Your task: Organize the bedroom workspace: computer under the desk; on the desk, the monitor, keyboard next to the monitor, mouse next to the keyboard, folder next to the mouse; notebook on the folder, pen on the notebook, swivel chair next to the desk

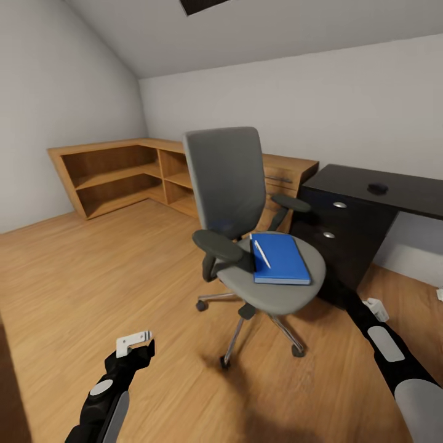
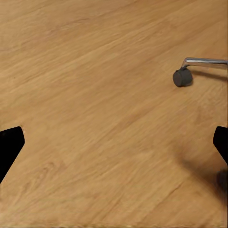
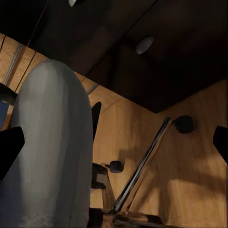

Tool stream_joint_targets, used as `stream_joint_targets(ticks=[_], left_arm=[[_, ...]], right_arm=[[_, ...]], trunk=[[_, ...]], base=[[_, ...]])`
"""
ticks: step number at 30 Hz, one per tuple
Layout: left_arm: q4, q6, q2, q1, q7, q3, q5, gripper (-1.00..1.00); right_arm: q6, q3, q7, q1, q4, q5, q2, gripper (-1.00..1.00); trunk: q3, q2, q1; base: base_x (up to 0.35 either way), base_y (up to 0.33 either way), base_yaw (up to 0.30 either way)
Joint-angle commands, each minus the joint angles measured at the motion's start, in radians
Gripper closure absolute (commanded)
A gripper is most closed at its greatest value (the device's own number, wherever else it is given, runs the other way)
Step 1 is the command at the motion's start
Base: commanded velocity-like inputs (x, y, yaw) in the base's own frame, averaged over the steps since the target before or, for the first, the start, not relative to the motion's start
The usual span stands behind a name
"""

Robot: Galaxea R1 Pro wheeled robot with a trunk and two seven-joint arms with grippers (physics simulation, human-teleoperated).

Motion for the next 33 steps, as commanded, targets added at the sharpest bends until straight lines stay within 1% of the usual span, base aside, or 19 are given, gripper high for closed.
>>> stream_joint_targets(ticks=[1, 5, 8, 12, 17, 21, 25, 33], left_arm=[[-0.001, 0.004, 0.000, 0.000, 0.006, 0.000, 0.011, -1.00], [-0.001, 0.004, 0.000, 0.000, 0.006, 0.000, 0.011, -1.00], [-0.001, 0.004, 0.000, 0.000, 0.006, 0.000, 0.011, -1.00], [-0.001, 0.004, -0.001, 0.000, 0.006, 0.000, 0.010, -1.00], [-0.001, 0.005, 0.000, 0.000, 0.006, 0.000, 0.010, -1.00], [-0.001, 0.005, 0.000, 0.000, 0.006, 0.000, 0.010, -1.00], [-0.001, 0.005, 0.001, 0.000, 0.006, 0.000, 0.010, -1.00], [-0.001, 0.005, 0.001, 0.000, 0.006, 0.000, 0.010, -1.00]], right_arm=[[0.008, -0.004, 0.004, 0.000, 0.000, -0.009, 0.000, -1.00], [0.007, -0.004, 0.004, 0.000, 0.000, -0.009, 0.001, -1.00], [0.007, -0.004, 0.002, 0.000, 0.000, -0.009, 0.001, -1.00], [0.006, -0.005, 0.000, 0.000, 0.000, -0.010, 0.001, -1.00], [0.007, -0.005, 0.002, 0.000, 0.001, -0.010, 0.001, -1.00], [0.012, -0.003, 0.008, 0.000, 0.005, -0.012, 0.003, -1.00], [0.014, 0.000, 0.010, 0.000, 0.009, -0.013, 0.009, -1.00], [0.016, 0.001, 0.017, 0.000, 0.011, -0.013, 0.036, -1.00]], trunk=[[-0.001, 0.000, -0.001], [-0.001, 0.000, -0.001], [-0.001, 0.000, -0.001], [-0.001, 0.000, -0.001], [-0.001, 0.000, -0.001], [-0.001, 0.000, -0.001], [-0.001, 0.000, -0.001], [-0.001, 0.000, -0.001]], base=[[-0.283, 0.172, 0.000], [-0.255, 0.163, 0.000], [-0.116, 0.063, 0.000], [-0.087, 0.022, 0.000], [-0.223, 0.004, 0.000], [-0.109, 0.001, 0.000], [-0.033, 0.000, 0.000], [-0.009, 0.000, 0.000]])
